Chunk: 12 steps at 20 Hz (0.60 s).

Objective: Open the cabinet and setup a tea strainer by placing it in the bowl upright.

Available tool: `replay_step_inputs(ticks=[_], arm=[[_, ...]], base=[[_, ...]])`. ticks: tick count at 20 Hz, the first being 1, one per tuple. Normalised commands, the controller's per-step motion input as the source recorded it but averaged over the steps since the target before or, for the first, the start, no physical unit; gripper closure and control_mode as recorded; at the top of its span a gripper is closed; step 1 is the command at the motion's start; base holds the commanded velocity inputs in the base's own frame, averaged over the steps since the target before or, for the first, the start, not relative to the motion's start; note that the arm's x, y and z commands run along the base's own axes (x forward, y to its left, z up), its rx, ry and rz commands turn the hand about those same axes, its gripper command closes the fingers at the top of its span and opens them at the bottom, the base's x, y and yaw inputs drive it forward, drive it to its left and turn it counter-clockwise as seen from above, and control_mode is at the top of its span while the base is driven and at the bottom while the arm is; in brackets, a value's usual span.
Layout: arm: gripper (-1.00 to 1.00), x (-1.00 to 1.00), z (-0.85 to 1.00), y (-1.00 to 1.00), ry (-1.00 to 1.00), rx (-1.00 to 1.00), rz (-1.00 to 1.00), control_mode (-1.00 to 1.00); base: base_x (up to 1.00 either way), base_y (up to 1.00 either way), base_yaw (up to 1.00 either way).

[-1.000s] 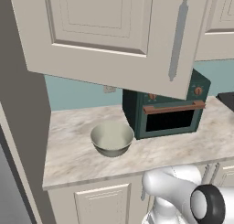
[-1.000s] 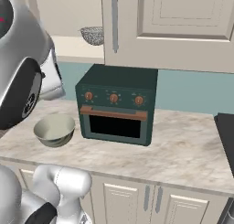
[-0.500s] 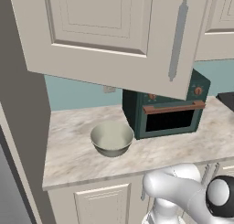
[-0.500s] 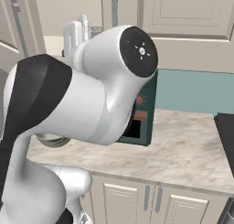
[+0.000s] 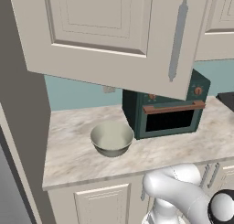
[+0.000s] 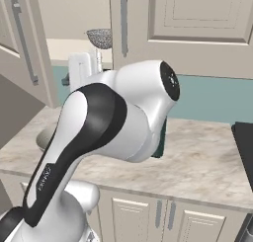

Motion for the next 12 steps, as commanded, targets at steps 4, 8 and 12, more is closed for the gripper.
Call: replay_step_inputs(ticks=[4, 8, 12], arm=[[-1.0, 0.16, -0.17, 0.27, -0.07, 0.01, 0.07, -1.0], [-1.0, 0.35, -0.11, 0.18, -0.02, 0.05, 0.0, -1.0], [-1.0, 0.35, -0.1, 0.29, 0.0, 0.02, 0.0, -1.0]], base=[[0.0, 0.0, 0.0], [0.0, 0.0, 0.0], [0.0, 0.0, 0.0]])
